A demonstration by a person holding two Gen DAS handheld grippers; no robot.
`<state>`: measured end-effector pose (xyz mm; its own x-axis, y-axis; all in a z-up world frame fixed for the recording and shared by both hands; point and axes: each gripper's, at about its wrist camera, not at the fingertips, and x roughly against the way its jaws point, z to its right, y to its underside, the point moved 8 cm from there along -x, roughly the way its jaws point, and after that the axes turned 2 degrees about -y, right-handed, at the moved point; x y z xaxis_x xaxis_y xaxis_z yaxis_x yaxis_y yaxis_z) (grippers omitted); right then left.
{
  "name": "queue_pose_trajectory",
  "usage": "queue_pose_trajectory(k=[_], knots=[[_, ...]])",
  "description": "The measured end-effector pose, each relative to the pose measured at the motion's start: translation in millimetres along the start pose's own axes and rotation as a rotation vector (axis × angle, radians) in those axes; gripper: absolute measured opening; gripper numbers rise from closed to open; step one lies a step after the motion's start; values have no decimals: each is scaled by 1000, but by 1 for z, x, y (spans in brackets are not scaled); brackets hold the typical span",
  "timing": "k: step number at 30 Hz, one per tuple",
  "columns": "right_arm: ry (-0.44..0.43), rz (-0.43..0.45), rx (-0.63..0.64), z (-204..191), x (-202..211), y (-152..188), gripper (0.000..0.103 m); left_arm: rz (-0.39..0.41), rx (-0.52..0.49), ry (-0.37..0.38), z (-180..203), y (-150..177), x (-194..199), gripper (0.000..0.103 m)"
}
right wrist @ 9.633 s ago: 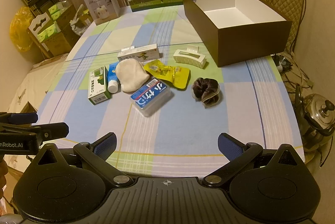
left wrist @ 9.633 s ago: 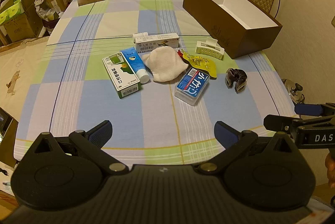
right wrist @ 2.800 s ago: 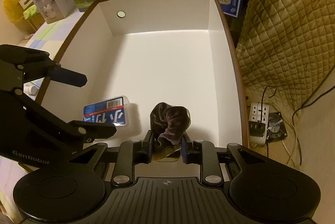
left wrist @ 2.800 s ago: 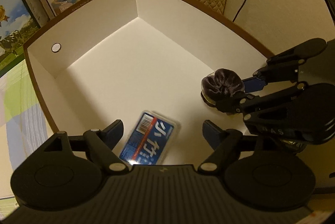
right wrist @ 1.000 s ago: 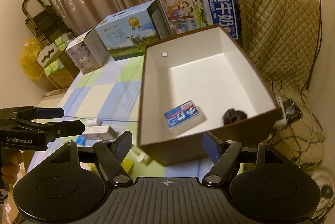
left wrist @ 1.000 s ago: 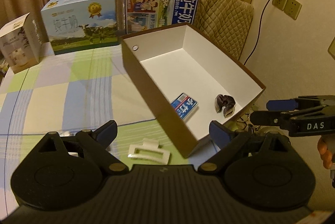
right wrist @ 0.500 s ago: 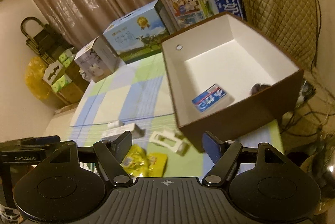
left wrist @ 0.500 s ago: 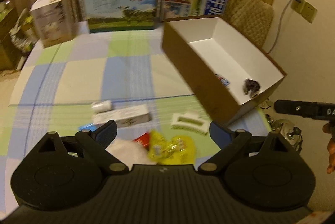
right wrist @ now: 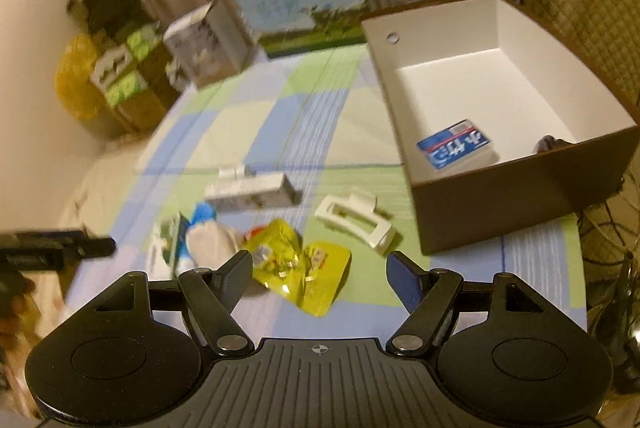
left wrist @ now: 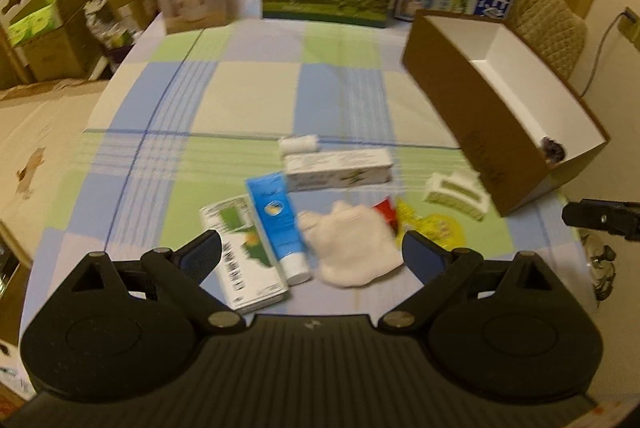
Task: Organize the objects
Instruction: 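Move both tools back toward the remaining items on the table, then grasp the white-green medicine box with the left tool while the right tool grasps the yellow pouch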
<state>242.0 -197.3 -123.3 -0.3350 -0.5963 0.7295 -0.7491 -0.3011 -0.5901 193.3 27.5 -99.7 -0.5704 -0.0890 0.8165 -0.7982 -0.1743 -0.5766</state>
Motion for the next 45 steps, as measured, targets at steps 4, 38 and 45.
queue_pose_trajectory(k=[4,38,45], knots=[[4,-49,56,-9,-23,14,71,-28,41,-24,-21,14,-5,95],[62,-139,545,-50,-135,51,71,-169,213,-146,-96,63,-54,95],[78,-132,568,-50,-154,54,70,-177,226,-144,-100,64,-63,95]])
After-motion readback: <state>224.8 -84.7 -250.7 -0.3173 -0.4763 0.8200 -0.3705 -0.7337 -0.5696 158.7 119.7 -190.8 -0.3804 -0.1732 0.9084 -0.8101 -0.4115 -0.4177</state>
